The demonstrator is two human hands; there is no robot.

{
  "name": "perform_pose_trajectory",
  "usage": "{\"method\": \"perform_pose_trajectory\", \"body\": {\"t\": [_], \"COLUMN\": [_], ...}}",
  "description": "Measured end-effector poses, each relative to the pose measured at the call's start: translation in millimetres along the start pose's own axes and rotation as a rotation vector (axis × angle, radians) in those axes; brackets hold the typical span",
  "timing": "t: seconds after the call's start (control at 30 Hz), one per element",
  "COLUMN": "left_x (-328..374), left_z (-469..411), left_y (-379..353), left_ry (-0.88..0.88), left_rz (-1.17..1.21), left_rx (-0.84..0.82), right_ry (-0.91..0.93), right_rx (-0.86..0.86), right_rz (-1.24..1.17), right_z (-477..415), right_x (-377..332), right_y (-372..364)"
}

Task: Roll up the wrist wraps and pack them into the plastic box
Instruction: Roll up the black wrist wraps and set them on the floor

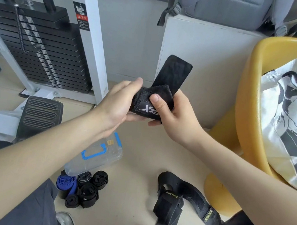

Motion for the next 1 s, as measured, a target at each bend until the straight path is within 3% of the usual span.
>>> {"method": "perform_pose_trajectory", "body": {"t": [0.07,0.27,0.53,0.73,0.87,1.0], "left_x": [-2,-4,3,-1,0,3], "left_z": [0,-1,3,6,9,13], "left_y": [-3,2,3,0,1,-2], "left_ry": [0.039,0.033,-0.088,-0.273,-0.375,-0.421], "left_rz": [0.021,-0.014,-0.061,-0.386,-0.556,-0.645], "left_rx": [-0.135,-0.172,-0.201,-0.042,0.035,0.079], "right_ry": [0.123,0.170,0.042,0.083,-0.002,-0.039], "right_rx": [0.004,-0.076,-0.045,-0.106,-0.048,-0.065], "right_rz": [0.208,0.498,0.320,0.189,0.038,0.058], "right_z": [0,0,-2,5,5,1], "right_x": [2,1,-7,-14,-16,-16], "right_y": [1,10,15,15,19,25]}}
Point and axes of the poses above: each hand's wrist, its own z-axis away from the middle knuckle, its own y-axis out of the back of the hand, x = y × z, the point moved 2 cm from there along -z, towards the middle knuckle, and after that the axes turned 15 degrees about -z, right-handed, at the moved point
